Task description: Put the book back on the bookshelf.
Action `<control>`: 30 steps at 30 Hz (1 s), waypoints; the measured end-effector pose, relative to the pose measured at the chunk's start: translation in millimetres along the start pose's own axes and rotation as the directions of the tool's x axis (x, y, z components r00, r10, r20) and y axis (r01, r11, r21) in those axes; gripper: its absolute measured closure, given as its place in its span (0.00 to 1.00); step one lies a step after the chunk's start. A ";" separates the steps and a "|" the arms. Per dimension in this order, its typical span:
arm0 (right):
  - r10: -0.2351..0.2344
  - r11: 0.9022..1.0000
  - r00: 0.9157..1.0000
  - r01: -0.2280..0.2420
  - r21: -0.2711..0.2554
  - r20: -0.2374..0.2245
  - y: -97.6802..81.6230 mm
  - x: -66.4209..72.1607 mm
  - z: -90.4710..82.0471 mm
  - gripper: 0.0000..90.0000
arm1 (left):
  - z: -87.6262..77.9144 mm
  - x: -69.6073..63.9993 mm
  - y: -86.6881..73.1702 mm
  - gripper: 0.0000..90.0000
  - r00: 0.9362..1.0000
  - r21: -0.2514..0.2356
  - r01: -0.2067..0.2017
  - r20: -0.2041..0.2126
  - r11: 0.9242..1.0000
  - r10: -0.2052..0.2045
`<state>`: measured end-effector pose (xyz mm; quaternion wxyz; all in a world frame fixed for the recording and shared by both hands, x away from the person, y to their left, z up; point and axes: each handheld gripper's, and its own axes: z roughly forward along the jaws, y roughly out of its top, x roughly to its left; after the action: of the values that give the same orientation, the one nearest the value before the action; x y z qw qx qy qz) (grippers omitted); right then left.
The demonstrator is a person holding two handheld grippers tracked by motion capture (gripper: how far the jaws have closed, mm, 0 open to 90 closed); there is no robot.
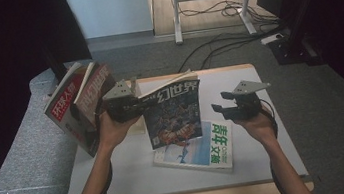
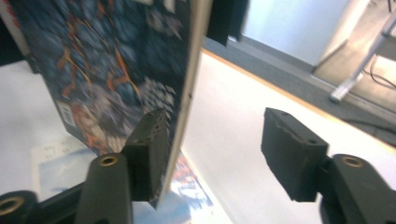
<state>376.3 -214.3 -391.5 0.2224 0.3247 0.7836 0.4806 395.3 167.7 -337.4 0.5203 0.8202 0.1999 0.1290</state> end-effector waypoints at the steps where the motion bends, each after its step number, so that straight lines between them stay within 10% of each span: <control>1: 0.001 1.000 1.000 -0.001 0.009 0.008 -3.6 -1.5 -0.5 0.39 | 0.0 0.0 0.1 0.91 1.000 0.001 0.002 0.001 1.000 -0.002; 22: 0.068 0.972 0.985 -0.103 0.214 0.161 -88.5 -29.7 1.1 0.00 | -1.0 -2.2 7.4 0.91 1.000 0.069 -0.013 -0.001 0.998 0.013; 30: 0.083 0.959 0.978 -0.130 0.251 0.189 -115.5 -33.9 2.9 0.00 | -0.8 -1.9 9.7 0.91 1.000 0.088 -0.016 0.005 0.996 0.016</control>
<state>367.5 -274.8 -495.2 0.2196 0.4346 0.7987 0.3535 395.2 163.8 -328.3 0.4829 0.8443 0.1976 0.1223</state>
